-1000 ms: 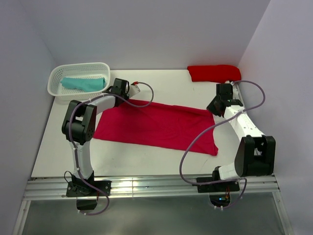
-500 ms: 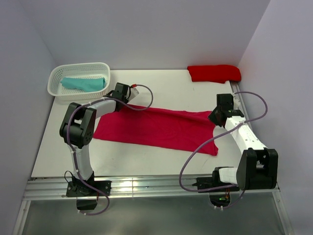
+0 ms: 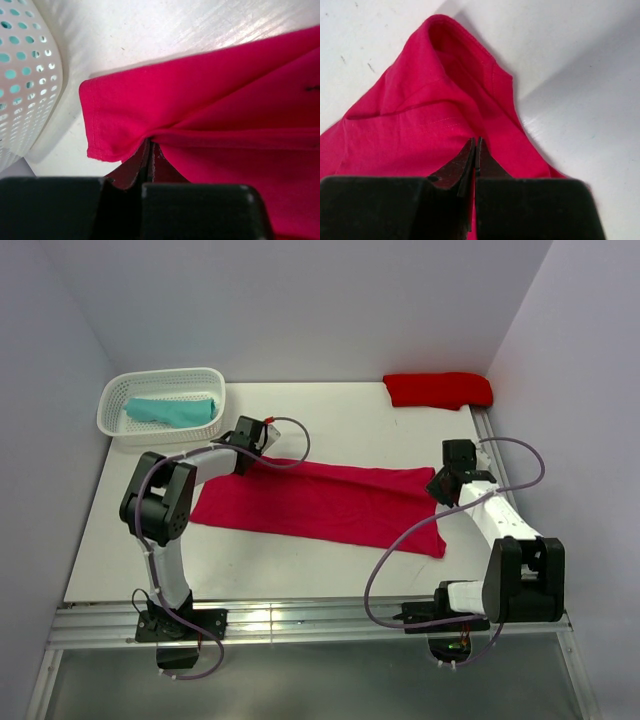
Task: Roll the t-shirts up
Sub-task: Fold the tshirt
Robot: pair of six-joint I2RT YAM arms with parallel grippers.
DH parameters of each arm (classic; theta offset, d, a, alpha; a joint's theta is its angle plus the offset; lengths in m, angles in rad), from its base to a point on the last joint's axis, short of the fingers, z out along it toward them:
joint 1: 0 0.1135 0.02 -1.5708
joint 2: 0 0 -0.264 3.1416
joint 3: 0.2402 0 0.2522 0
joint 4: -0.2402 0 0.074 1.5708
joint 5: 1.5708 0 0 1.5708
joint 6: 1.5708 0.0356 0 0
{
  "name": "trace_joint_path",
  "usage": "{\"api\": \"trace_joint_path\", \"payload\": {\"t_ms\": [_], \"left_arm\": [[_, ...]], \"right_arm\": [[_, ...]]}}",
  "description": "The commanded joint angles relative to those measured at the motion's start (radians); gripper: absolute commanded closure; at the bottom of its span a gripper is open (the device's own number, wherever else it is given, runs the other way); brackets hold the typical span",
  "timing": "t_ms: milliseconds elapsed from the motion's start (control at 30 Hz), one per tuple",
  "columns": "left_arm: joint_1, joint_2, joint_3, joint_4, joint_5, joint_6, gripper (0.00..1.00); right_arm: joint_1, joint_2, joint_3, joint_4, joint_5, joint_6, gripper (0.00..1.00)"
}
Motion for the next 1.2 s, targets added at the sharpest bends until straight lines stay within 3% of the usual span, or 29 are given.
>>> {"api": "trace_joint_path", "payload": {"t_ms": [0,600,1167], "left_arm": [[-0.005,-0.068,0.001,-0.013,-0.035,-0.053,1.00],[-0.054,-0.115,0.015,-0.145,-0.116,-0.094,1.00],[-0.074,-0.155,-0.106,-0.154,-0.096,-0.130,1.00]], "right_arm": [[-0.041,-0.001,-0.025,0.038,0.018,-0.007,1.00],[-0.092,-0.051,-0.051,0.037,-0.014,-0.035,1.00],[-0.104,-0.111,-0.111,0.029,-0.036,-0.044,1.00]]}}
